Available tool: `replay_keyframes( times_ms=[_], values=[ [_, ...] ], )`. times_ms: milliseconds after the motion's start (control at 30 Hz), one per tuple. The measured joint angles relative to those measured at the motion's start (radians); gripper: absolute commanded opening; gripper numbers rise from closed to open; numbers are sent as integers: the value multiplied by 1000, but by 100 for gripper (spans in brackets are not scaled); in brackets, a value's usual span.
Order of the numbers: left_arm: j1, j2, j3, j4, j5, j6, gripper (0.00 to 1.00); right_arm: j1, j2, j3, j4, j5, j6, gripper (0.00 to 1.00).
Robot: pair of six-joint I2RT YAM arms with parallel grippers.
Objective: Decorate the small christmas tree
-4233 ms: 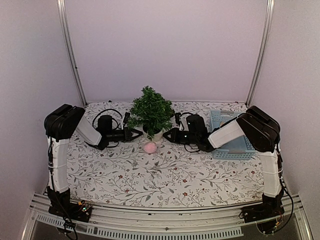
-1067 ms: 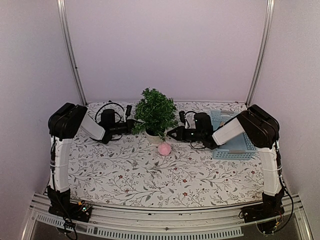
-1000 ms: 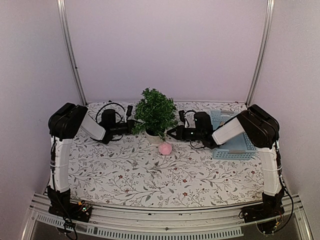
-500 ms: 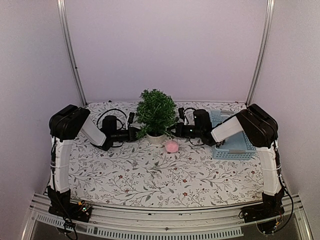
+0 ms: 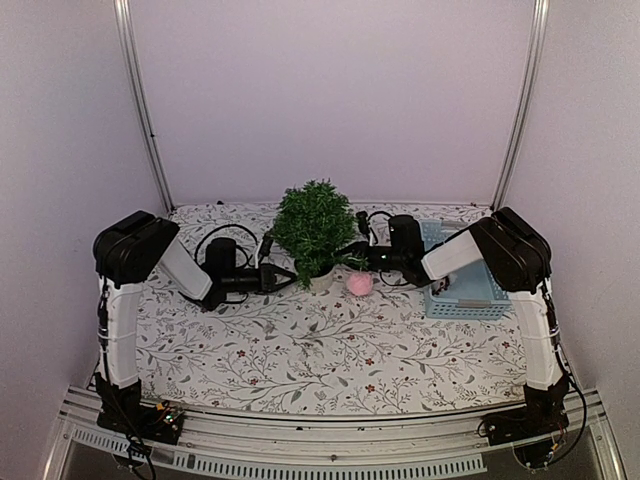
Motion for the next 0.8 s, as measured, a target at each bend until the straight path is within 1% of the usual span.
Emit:
replay_keyframes(
  times_ms=[133, 333, 600, 800],
  values=[
    [-2, -11, -31, 24, -16, -5, 11, 1, 0, 0, -7, 3, -14, 16],
    [10, -38, -131, 111, -43, -36, 12, -13, -39, -39, -72, 70, -63, 19],
    [50, -101, -222, 151, -99, -49, 15, -71, -163, -48, -167, 188, -140, 21],
    [81, -217, -291, 145, -173, -40, 20, -103, -307, -51, -265, 254, -220, 26]
  ],
)
